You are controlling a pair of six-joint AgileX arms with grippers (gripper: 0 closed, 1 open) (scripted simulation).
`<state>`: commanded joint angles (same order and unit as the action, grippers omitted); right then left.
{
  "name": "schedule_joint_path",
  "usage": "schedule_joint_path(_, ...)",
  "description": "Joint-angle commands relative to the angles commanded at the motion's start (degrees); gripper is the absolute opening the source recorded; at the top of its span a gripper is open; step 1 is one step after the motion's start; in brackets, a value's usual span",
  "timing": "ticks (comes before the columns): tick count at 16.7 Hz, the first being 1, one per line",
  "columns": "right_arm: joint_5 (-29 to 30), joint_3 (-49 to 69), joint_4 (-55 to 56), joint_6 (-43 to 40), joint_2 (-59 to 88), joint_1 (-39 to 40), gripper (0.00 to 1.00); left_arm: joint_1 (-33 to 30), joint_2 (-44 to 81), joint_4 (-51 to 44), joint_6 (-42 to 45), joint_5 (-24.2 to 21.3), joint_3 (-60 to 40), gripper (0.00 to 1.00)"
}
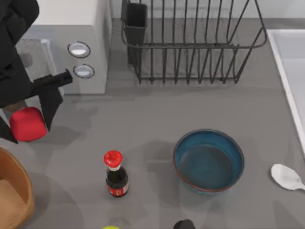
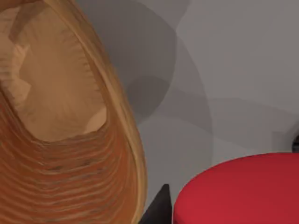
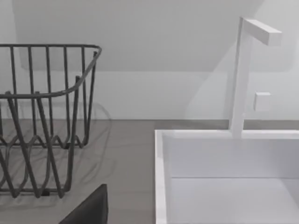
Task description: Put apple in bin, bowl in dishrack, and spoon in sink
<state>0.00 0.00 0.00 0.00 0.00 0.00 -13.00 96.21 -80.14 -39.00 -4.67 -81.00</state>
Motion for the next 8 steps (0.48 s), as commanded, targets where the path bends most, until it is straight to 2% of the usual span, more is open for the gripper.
schedule_joint_path(4, 0.0, 0.0, 0.0, 0.0, 0.0, 0.0, 1.0, 5.5, -9.0, -0.5, -25.0, 2.1, 7.2, 0.0)
schedule_joint_path(8, 0.0, 0.0, 0.0, 0.0, 0.0, 0.0, 1.0, 9.6, -16.8, 0.0, -42.7, 4.6, 12.7, 0.0)
